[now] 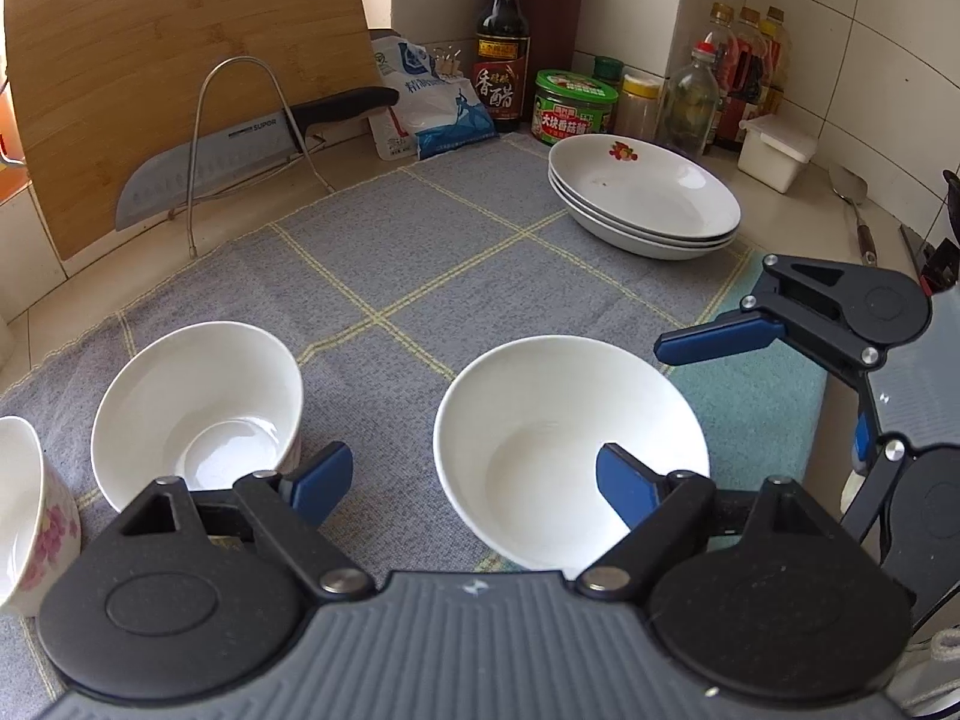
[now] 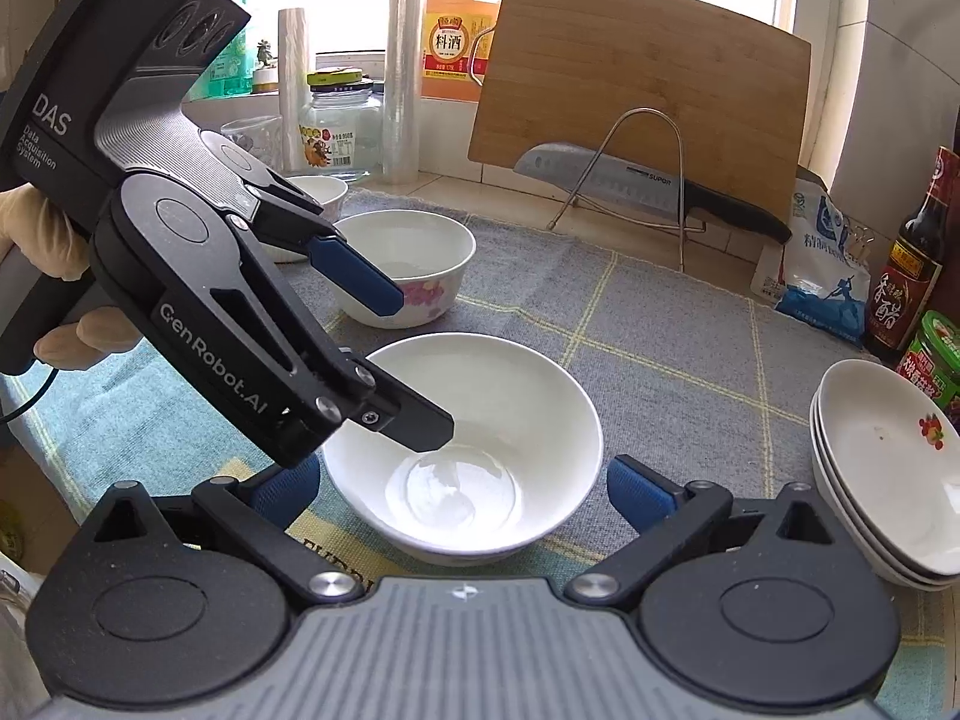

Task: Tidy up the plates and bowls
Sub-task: 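Set the bowl down on the mat, open and withdraw the left tool, then reach the right tool to another plain white bowl's rim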

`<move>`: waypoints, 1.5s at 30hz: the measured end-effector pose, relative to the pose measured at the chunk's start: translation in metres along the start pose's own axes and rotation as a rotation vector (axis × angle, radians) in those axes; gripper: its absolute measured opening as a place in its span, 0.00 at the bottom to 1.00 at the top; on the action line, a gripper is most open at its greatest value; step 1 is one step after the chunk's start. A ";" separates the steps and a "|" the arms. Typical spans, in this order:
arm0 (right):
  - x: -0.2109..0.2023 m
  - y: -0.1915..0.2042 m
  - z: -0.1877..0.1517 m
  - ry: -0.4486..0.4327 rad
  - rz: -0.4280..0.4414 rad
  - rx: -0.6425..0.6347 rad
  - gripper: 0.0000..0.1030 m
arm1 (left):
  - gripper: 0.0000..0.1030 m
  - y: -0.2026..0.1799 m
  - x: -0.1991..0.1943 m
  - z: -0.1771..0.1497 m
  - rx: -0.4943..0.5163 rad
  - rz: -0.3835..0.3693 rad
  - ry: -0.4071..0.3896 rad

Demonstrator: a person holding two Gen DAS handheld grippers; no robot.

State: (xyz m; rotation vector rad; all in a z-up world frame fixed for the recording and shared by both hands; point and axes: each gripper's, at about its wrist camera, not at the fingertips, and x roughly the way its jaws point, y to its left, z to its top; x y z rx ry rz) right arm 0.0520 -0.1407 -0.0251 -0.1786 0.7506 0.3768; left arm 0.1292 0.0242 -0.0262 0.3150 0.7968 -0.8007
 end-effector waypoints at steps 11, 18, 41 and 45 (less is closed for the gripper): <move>-0.003 -0.001 0.009 -0.018 -0.005 0.006 1.00 | 0.86 0.020 -0.027 -0.027 -0.123 0.127 -0.033; 0.004 0.000 0.025 -0.024 0.018 -0.024 1.00 | 0.86 0.034 -0.025 -0.045 -0.164 0.242 -0.028; 0.087 -0.002 0.111 0.082 0.190 -0.104 1.00 | 0.86 0.054 -0.005 -0.044 -0.159 0.348 -0.079; 0.109 -0.006 0.123 0.105 0.228 -0.090 1.00 | 0.86 0.055 0.000 -0.042 -0.159 0.349 -0.092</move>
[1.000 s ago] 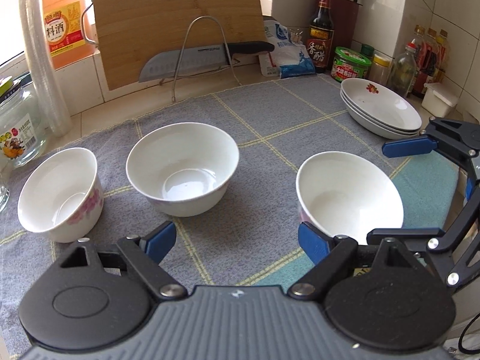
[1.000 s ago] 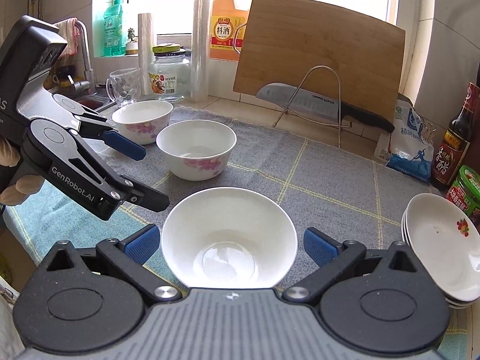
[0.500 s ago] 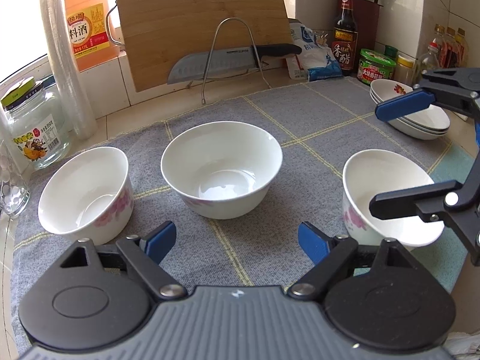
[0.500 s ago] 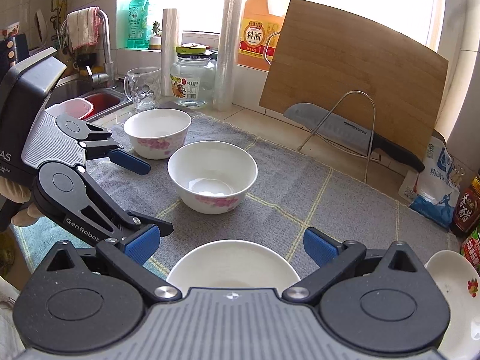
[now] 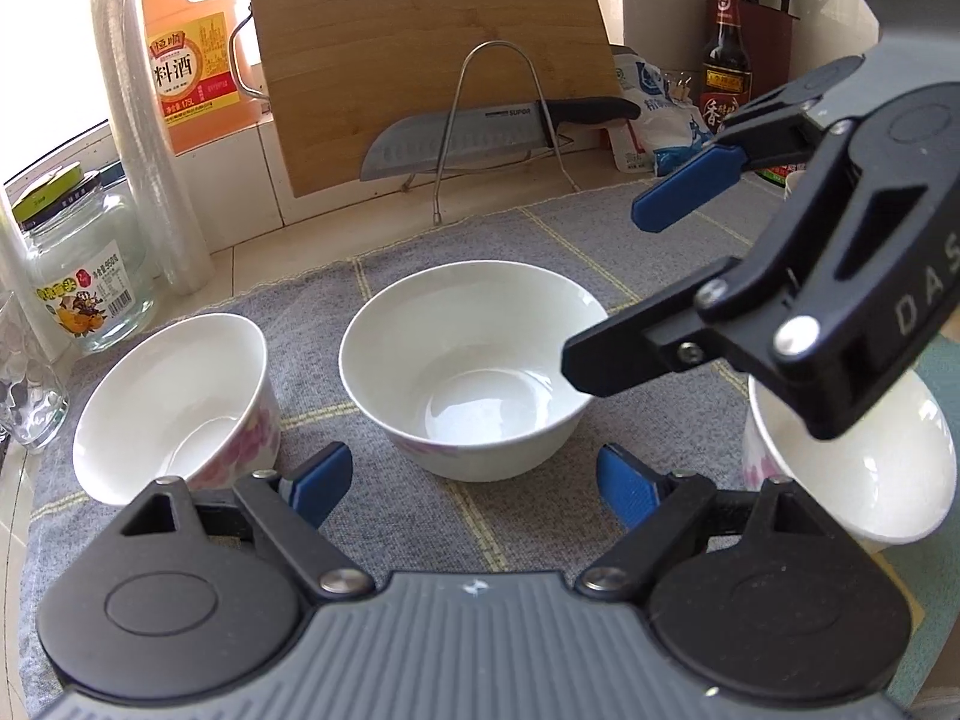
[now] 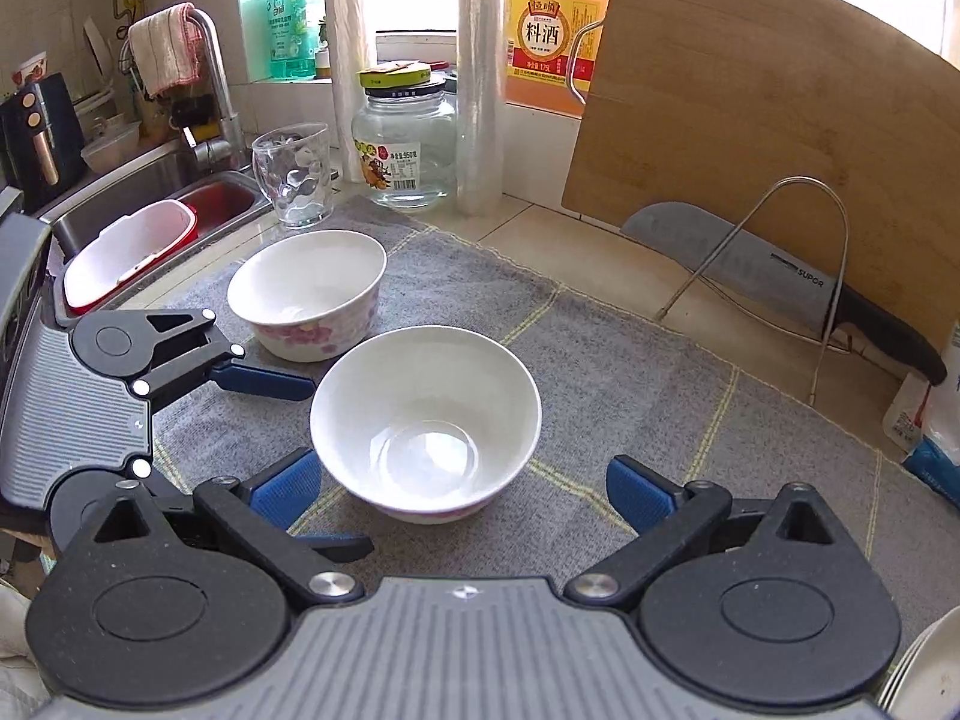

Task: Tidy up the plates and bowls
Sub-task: 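Reach the right tool to another plain white bowl's rim, then close the right tool on the white bowl's rim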

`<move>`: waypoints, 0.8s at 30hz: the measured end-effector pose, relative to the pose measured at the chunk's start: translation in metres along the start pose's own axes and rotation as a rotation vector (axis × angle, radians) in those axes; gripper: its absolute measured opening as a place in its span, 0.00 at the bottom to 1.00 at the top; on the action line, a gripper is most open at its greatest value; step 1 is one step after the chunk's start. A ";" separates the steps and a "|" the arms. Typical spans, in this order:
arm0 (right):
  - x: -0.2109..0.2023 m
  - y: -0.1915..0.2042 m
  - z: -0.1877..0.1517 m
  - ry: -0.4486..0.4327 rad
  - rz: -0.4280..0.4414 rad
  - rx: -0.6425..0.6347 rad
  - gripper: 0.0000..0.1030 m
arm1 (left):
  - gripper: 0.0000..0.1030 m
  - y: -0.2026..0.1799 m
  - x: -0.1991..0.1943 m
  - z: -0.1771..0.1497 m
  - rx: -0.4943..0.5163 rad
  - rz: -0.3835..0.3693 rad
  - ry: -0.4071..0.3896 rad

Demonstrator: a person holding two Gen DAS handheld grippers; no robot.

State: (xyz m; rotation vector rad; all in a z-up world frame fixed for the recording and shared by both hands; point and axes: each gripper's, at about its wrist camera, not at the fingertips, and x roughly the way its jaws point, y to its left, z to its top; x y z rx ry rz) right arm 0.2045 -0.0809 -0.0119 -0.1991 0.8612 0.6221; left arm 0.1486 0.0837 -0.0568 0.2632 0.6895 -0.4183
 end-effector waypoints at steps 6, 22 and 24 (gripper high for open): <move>0.027 -0.012 0.016 0.041 0.032 0.019 0.96 | 0.86 -0.006 0.004 0.003 0.023 0.017 -0.023; 0.059 -0.021 0.029 0.097 0.121 0.033 0.72 | 0.85 -0.008 0.005 0.004 0.020 0.038 -0.060; 0.060 -0.021 0.031 0.101 0.127 0.029 0.71 | 0.85 -0.008 0.006 0.004 0.017 0.036 -0.061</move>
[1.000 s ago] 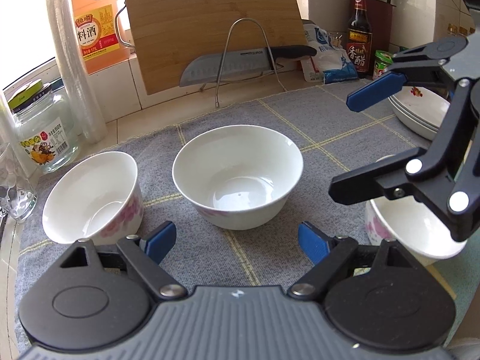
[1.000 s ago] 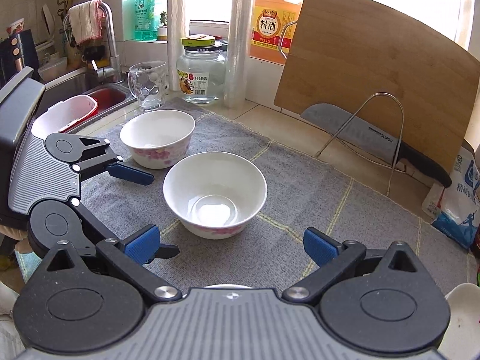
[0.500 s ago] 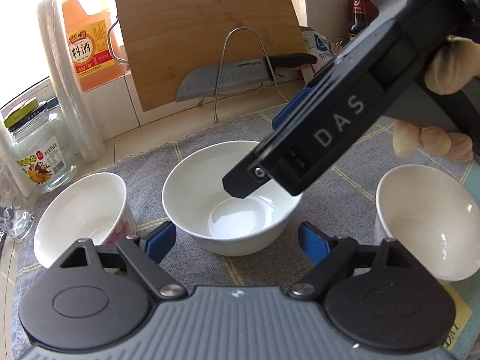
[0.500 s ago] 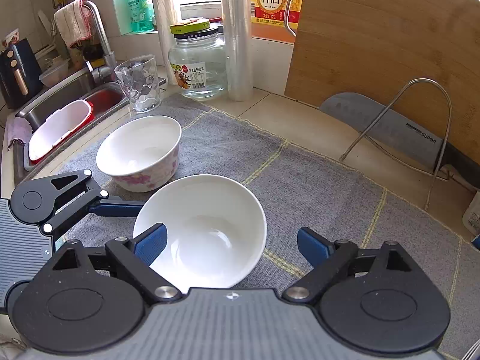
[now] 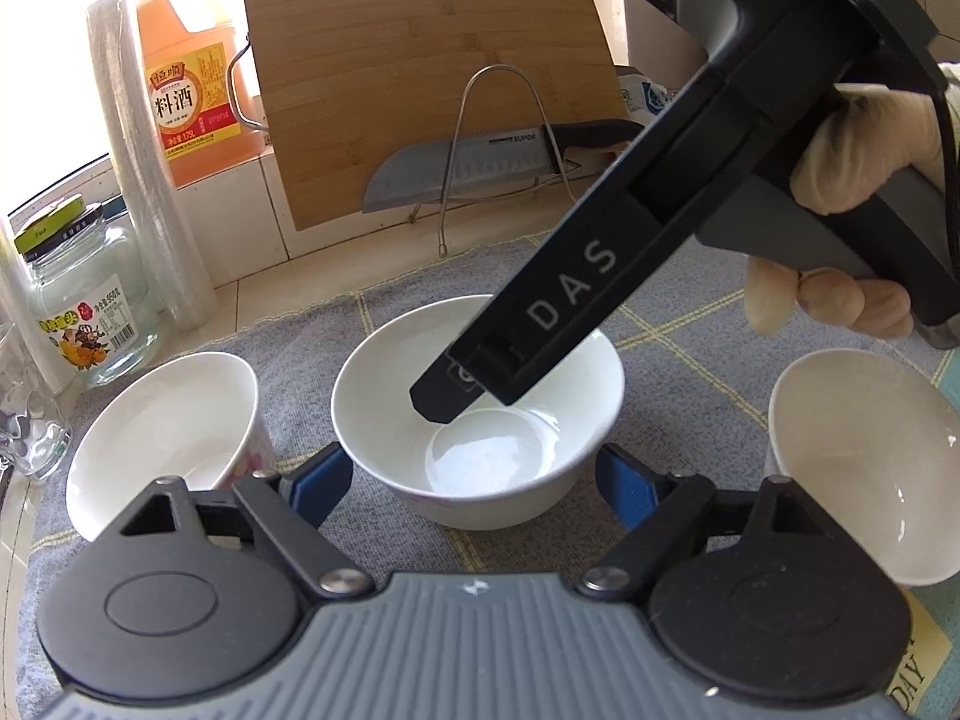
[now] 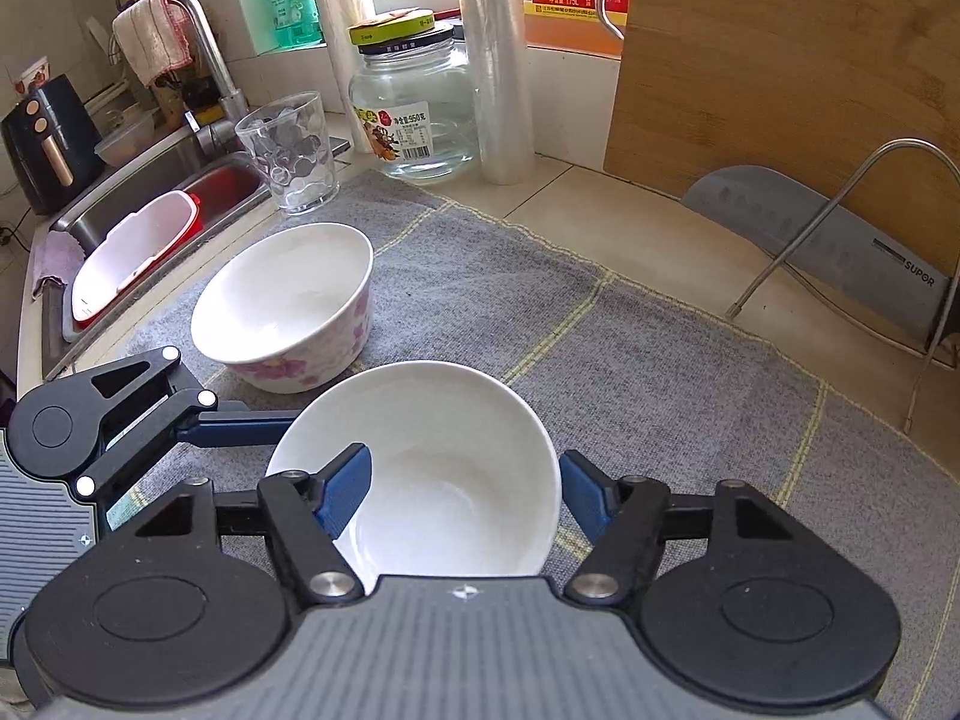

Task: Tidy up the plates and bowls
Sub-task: 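Close the right tool on the white bowl's rim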

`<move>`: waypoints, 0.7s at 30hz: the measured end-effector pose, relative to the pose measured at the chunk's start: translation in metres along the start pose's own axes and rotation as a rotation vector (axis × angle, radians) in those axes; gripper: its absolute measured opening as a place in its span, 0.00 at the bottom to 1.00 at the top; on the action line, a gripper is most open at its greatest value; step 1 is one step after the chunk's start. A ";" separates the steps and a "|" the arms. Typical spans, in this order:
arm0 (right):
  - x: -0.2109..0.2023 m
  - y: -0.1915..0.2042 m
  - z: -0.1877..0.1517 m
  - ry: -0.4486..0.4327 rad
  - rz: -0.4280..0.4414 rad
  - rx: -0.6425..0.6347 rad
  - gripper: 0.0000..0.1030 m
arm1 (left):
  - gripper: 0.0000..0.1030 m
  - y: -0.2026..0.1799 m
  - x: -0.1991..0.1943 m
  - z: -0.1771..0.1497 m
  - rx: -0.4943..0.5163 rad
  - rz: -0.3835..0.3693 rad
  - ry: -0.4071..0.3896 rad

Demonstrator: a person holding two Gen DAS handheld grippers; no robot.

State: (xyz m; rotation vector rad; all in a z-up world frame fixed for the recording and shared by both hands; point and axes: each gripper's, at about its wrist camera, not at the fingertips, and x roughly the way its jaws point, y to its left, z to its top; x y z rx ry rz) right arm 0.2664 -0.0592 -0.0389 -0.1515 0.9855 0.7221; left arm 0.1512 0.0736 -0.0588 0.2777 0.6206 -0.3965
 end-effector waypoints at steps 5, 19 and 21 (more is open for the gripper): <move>0.003 -0.001 0.002 0.008 0.007 -0.001 0.69 | 0.84 0.002 0.000 0.000 -0.011 -0.006 -0.003; 0.004 -0.005 0.002 0.012 0.026 0.040 0.68 | 0.84 0.005 0.003 0.000 -0.009 -0.024 -0.008; 0.003 -0.005 0.002 0.014 0.024 0.046 0.68 | 0.84 0.005 0.002 0.000 -0.011 -0.029 -0.005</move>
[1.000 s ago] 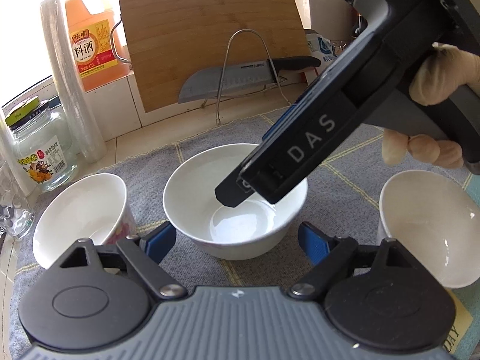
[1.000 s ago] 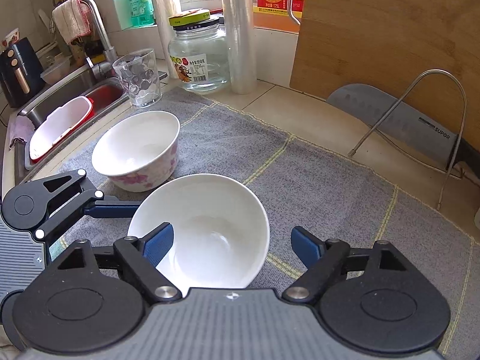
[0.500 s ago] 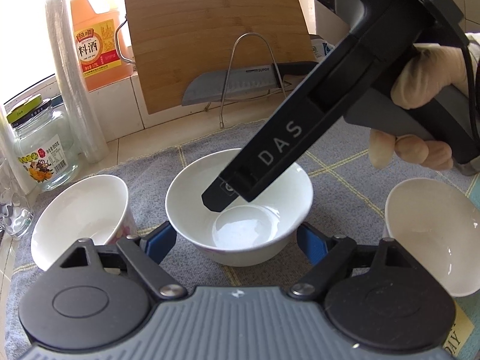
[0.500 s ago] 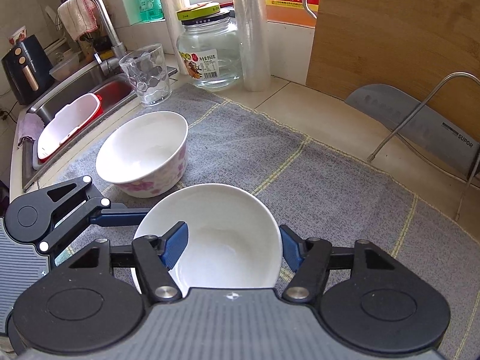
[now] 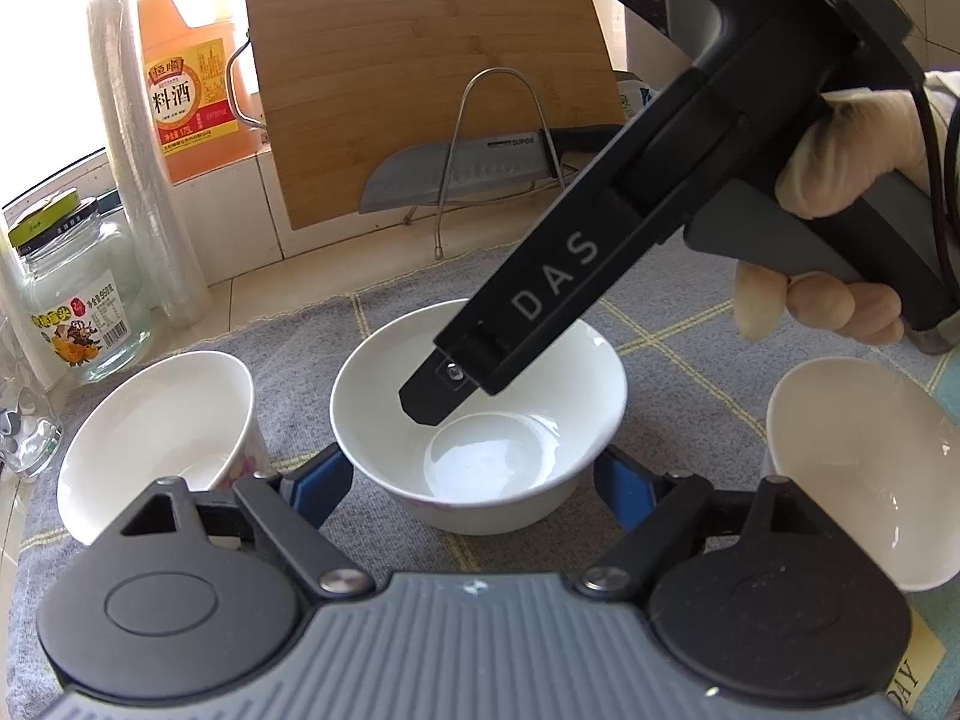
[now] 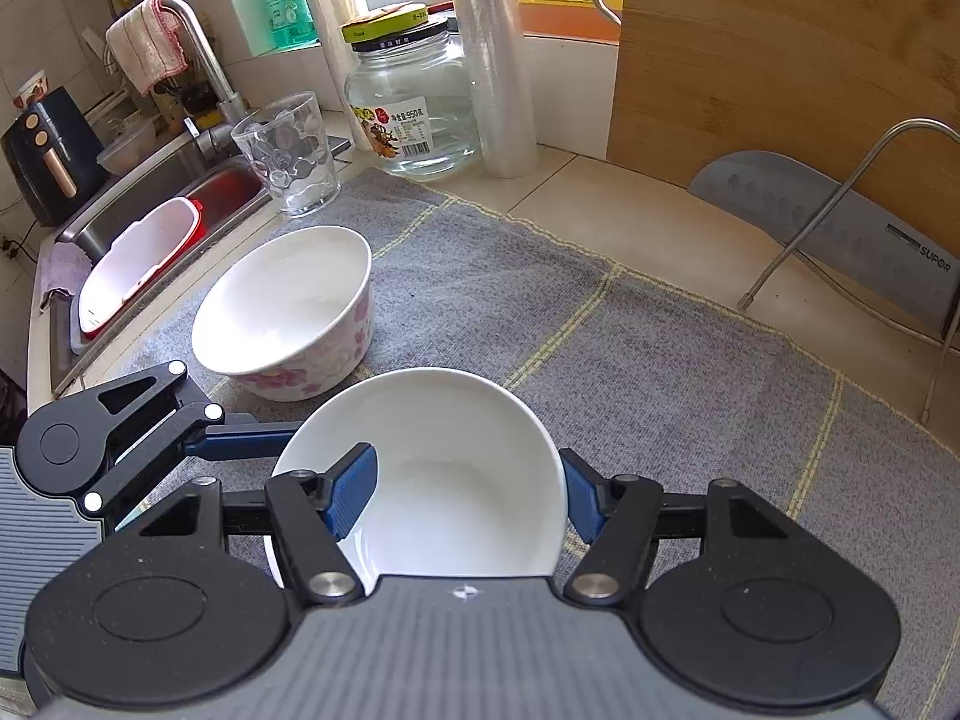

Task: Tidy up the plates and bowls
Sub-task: 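Close the right tool on the white bowl's rim, then lift the bowl with the right tool and lower it into another bowl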

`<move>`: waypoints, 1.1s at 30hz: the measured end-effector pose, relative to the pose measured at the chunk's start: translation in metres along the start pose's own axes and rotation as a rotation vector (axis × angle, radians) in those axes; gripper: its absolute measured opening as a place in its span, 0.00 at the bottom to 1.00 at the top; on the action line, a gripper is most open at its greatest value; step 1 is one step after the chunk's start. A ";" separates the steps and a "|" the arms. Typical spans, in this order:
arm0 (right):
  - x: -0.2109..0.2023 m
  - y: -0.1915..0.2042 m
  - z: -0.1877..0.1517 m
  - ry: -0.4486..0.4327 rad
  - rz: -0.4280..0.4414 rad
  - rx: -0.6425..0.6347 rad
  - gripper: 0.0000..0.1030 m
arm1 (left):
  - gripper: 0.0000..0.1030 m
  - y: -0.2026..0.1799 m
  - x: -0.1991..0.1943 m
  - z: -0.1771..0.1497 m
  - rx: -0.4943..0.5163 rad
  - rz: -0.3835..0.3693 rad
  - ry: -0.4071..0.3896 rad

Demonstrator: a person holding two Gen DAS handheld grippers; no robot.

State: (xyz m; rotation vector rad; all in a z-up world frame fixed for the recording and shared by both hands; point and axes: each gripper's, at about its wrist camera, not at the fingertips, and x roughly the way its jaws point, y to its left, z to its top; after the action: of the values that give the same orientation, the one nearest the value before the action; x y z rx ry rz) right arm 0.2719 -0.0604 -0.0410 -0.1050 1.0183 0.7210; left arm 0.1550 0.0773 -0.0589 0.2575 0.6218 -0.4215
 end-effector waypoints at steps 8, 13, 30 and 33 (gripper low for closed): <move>-0.018 0.007 -0.003 -0.017 0.004 0.002 0.68 | 0.84 -0.001 -0.014 0.006 0.012 -0.018 -0.003; -0.036 0.013 -0.006 -0.029 0.010 0.027 0.68 | 0.84 -0.007 -0.029 0.012 0.031 -0.024 0.005; -0.096 0.034 -0.038 -0.076 -0.026 0.051 0.69 | 0.84 -0.030 -0.068 0.011 0.076 -0.122 0.003; -0.106 0.034 -0.046 -0.085 -0.040 0.061 0.69 | 0.84 -0.035 -0.072 0.011 0.093 -0.141 -0.003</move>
State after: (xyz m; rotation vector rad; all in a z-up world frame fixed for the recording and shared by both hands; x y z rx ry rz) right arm 0.1842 -0.1060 0.0271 -0.0412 0.9538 0.6515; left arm 0.0915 0.0643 -0.0099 0.3022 0.6202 -0.5877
